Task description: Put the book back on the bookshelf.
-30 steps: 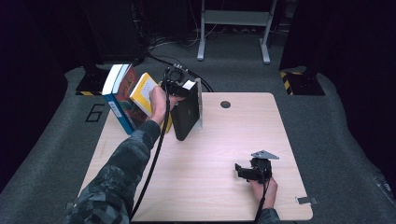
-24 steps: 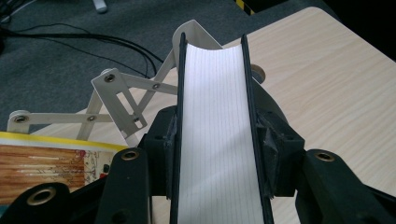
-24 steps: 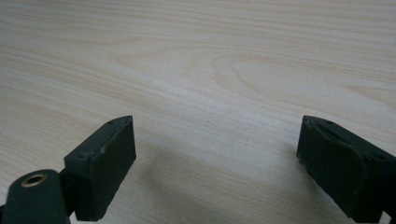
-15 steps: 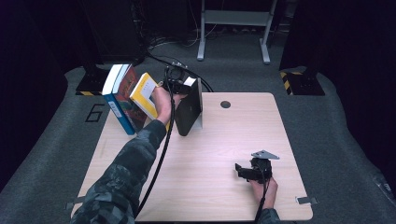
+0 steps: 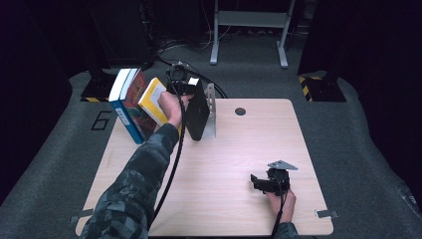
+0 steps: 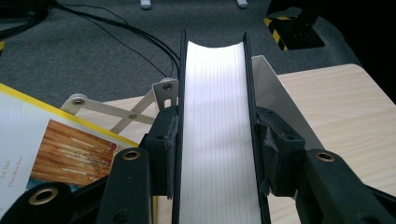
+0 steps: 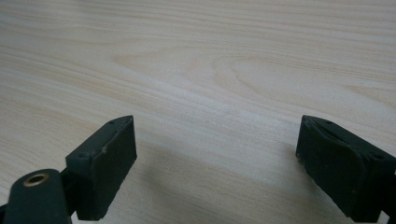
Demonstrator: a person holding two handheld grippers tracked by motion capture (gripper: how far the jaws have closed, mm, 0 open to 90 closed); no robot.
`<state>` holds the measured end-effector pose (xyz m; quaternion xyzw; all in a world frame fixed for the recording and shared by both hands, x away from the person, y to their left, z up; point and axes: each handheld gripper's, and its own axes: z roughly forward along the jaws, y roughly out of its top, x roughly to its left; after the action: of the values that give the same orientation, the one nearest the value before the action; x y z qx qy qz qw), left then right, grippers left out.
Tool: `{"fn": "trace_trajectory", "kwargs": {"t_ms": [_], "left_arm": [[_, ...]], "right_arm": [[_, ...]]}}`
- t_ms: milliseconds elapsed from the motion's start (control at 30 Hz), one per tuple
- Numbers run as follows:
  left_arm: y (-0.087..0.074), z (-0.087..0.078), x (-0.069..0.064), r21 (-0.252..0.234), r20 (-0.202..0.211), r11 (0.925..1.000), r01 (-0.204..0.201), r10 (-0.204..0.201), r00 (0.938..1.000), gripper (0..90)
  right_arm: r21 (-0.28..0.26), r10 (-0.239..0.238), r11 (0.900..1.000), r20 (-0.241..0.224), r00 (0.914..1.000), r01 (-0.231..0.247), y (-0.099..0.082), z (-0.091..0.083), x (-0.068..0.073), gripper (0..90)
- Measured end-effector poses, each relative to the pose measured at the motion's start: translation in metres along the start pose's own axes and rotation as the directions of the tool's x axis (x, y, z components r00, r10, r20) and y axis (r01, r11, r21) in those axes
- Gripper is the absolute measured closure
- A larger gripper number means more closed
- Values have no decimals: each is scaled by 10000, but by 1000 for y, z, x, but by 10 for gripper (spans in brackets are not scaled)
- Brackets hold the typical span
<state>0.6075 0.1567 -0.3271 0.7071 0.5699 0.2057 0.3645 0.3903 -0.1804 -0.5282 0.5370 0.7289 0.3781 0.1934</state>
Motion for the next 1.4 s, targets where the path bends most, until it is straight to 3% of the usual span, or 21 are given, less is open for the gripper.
{"fn": "trace_trajectory", "kwargs": {"t_ms": [267,633,933,1100,1300,1400], "left_arm": [[1,5,4,-117,-353,9982,597,-600,9976,536],[3,13,13,-100,-172,9974,720,-722,9972,520],[4,15,17,139,399,9989,441,-446,9982,452],[3,11,19,252,568,9996,-101,87,9983,384],[1,-4,26,-155,1141,9999,60,-42,9935,342],[-3,-17,32,-216,1471,9994,-281,309,9886,306]], "right_arm": [[4,-2,10000,17,10000,2,0,0,0,120],[-34,23,10000,-6,10000,-23,0,0,0,126],[-39,116,9999,23,9999,-116,0,-1,0,132],[-56,43,10000,0,10000,-43,0,0,-1,132],[-59,36,10000,20,10000,-36,0,0,0,133],[-43,25,10000,19,10000,-25,0,0,0,133]]}}
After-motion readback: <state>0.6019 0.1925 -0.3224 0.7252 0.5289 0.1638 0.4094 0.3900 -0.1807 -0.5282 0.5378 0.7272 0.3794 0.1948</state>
